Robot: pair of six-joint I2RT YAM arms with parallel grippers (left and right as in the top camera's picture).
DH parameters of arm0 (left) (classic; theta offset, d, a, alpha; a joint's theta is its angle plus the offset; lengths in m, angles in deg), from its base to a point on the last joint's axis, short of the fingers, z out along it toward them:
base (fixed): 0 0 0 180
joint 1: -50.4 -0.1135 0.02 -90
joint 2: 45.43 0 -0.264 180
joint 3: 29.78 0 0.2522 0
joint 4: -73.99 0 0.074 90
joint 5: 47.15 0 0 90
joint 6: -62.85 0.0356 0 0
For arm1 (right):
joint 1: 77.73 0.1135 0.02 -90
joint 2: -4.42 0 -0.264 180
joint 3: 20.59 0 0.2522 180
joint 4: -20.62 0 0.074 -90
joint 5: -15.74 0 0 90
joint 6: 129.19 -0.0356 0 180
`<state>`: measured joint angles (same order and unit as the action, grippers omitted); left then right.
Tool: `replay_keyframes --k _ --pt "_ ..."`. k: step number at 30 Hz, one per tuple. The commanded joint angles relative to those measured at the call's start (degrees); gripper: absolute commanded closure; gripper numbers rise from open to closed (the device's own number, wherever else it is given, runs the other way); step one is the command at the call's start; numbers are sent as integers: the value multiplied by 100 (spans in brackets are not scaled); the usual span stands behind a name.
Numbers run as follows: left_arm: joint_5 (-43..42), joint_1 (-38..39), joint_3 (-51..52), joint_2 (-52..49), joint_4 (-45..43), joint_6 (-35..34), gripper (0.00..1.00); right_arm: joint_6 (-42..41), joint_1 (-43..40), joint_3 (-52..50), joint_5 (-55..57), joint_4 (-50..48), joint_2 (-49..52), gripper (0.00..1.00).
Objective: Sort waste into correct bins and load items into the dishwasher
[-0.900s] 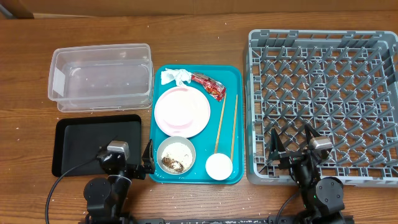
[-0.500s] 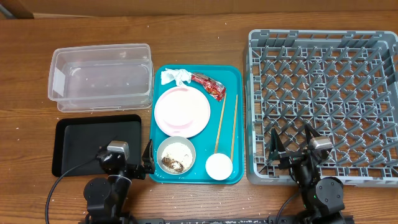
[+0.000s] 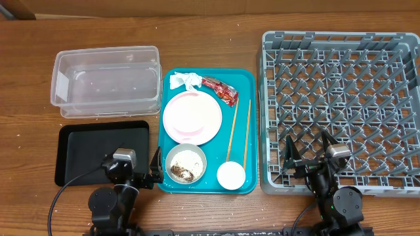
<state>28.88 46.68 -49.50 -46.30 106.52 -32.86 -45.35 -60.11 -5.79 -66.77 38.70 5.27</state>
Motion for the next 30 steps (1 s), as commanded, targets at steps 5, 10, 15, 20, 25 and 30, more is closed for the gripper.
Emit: replay_keyframes --k 5,10,15,20,25,30 --pt "-48 42 24 61 -17 103 0 20 2 -57 -28 -33 -55 0" --pt "-48 42 24 61 -17 103 0 20 2 -57 -28 -33 -55 0" --pt "-48 42 24 61 -17 103 0 20 2 -57 -28 -35 -55 0" --pt "-46 42 24 61 -76 105 0 20 2 -57 -28 -35 -55 0" --pt "-330 44 24 61 -319 -146 0 20 2 -57 -28 -90 -55 0" --pt "-1215 44 11 61 -776 -1047 0 15 2 -52 -927 -243 -55 0"
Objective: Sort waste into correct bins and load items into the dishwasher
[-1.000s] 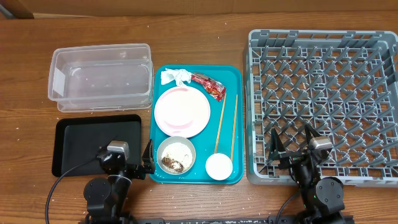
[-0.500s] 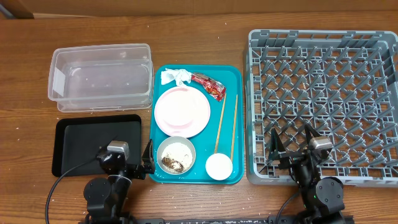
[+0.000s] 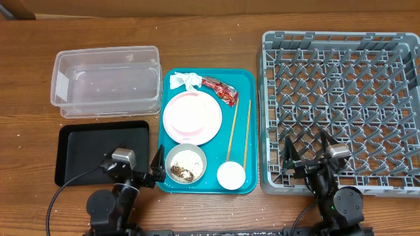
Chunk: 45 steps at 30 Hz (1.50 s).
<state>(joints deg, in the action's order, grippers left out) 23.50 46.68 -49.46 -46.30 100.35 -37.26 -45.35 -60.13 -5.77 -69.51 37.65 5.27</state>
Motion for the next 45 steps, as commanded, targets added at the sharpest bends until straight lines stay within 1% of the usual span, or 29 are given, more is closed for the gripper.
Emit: replay_keyframes --k 1,5,9,12,14,16,19,23,26,28,30,33,36,39,41,42,44,45 --pt "-837 44 -24 59 -240 -704 0 7 4 -28 -879 -177 -55 0" --pt "-1010 44 -527 -72 -120 -925 0 -562 4 450 -979 153 -35 0" --pt "-1058 46 -1541 -802 614 -925 0 -684 4 1381 -981 892 315 0" --pt "-1182 87 -2559 -1818 1526 -916 0 -841 4 2260 -997 1519 946 0" --pt "-1187 208 -3239 -2575 2181 -780 0 -914 4 2874 -1001 2024 1499 0" --pt "-1182 457 -3969 -3388 2874 -603 0 -907 -7 3550 -975 2616 2175 0" --pt "-1180 1034 -4918 -4474 3637 -507 0 -907 -44 4478 -981 3333 3189 0" --pt "-1497 1718 -5615 -5475 3816 -590 0 -909 -44 5309 -1154 3609 4207 0" --pt "-2017 2017 -5698 -6046 3541 -857 0 -911 -44 5630 -1318 3639 4638 0" --pt "-2074 2280 -5698 -6389 3495 -758 0 -914 -44 5689 -1351 3672 4780 0" --pt "-1637 2704 -5698 -6763 3735 -704 0 -927 -55 5692 -1346 3676 4848 0" --pt "-614 3418 -5696 -7322 4170 -734 0 -1456 -175 5692 -1342 3744 4887 0" --pt "295 4070 -5694 -7928 4358 -1119 0 -1714 -417 5692 -1344 3845 4885 0" --pt "824 4535 -5692 -8474 4306 -1296 9 -1886 -693 5692 -1342 4011 4885 0" --pt "1139 4750 -5692 -8793 4291 -1403 10 -1943 -828 5692 -1346 4155 4885 0" --pt "1320 4828 -5692 -8950 4286 -1493 12 -1941 -876 5692 -1346 4234 4885 0" --pt "1611 4927 -5692 -9248 4210 -1589 19 -1941 -907 5692 -1346 4356 4885 0" --pt "1663 4944 -5692 -9433 4074 -1589 28 -1941 -905 5689 -1349 4422 4885 0"
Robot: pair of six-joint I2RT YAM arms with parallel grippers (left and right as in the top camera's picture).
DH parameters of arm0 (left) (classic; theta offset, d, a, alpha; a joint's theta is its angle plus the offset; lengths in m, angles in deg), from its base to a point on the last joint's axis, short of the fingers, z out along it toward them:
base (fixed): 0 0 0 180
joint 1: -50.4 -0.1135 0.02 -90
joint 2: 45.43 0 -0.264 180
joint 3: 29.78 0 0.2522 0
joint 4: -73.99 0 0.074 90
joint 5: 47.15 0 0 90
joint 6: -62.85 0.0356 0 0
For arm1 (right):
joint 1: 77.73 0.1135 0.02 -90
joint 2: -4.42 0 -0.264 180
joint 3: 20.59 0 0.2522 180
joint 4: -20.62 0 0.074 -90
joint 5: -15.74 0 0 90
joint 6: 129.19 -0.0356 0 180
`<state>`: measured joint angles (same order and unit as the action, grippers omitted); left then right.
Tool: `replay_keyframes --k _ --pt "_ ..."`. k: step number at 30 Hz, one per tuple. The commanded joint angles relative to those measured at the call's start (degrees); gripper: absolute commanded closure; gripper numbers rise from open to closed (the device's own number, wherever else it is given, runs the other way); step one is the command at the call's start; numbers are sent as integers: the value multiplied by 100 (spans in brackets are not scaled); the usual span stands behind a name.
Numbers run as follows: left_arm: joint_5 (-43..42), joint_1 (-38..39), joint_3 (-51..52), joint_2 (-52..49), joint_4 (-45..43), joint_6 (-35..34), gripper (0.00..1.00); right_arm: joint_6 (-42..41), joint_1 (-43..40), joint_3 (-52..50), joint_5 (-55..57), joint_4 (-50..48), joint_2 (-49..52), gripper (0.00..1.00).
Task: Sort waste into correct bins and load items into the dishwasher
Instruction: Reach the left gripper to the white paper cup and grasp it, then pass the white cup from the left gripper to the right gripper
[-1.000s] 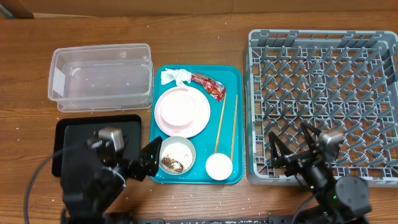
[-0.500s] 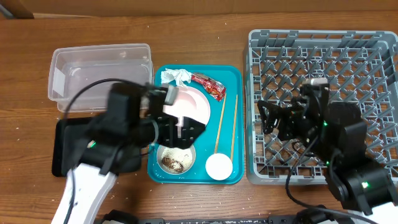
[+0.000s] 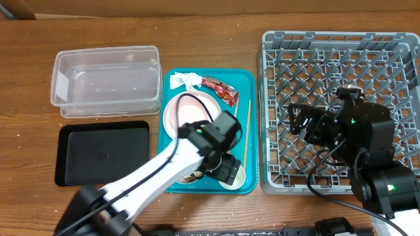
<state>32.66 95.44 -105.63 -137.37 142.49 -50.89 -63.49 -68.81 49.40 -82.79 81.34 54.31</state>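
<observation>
On the teal tray lie a pink plate, a crumpled white napkin, a red wrapper and two chopsticks. My left arm reaches across the tray's near end, and its gripper points down between the bowl of food scraps and the small white cup. It hides most of both, and its fingers cannot be made out. My right gripper hovers open and empty over the left half of the grey dishwasher rack.
A clear plastic bin stands to the left of the tray. A black tray lies in front of the bin. The rack fills the right side of the table.
My left arm has gone from the table's front edge out over the tray's near end, by the bowl and cup. My right arm has risen from the rack's front edge to above its left half.
At the two earlier moments both arms rested at the table's front edge with open grippers, and nothing on the tray moved. Now the left gripper is down at the bowl and cup, and the right hangs over the rack.
</observation>
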Motion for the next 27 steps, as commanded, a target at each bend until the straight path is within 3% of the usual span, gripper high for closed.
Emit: replay_keyframes --k 1,4,5,10,13,16,21,24,27 --pt "739 66 -74 -407 -225 -225 39 -127 -37 175 -20 85 -20 0" --pt "603 22 -94 -468 -409 -308 91 -125 -37 173 -20 166 -20 0" --pt "560 -9 -153 -417 -372 -411 96 -125 -37 173 -20 184 -20 0" --pt "227 -306 -741 188 109 -455 96 -79 -37 173 -61 177 -20 0" --pt "-271 -804 -1023 769 310 -103 96 170 -37 173 -417 111 -20 0" --pt "-1851 -1773 -1084 1338 212 435 96 852 -37 173 -1663 -133 -7 0" --pt "-5615 -3388 -1084 1578 28 1224 96 1137 -26 173 -3821 -935 249 4" --pt "-6666 -3783 -1082 1552 70 1475 96 1255 -26 173 -5110 -1641 518 4" --pt "-6985 -3818 -1082 1545 20 1478 96 1095 -26 173 -5858 -2317 820 3"
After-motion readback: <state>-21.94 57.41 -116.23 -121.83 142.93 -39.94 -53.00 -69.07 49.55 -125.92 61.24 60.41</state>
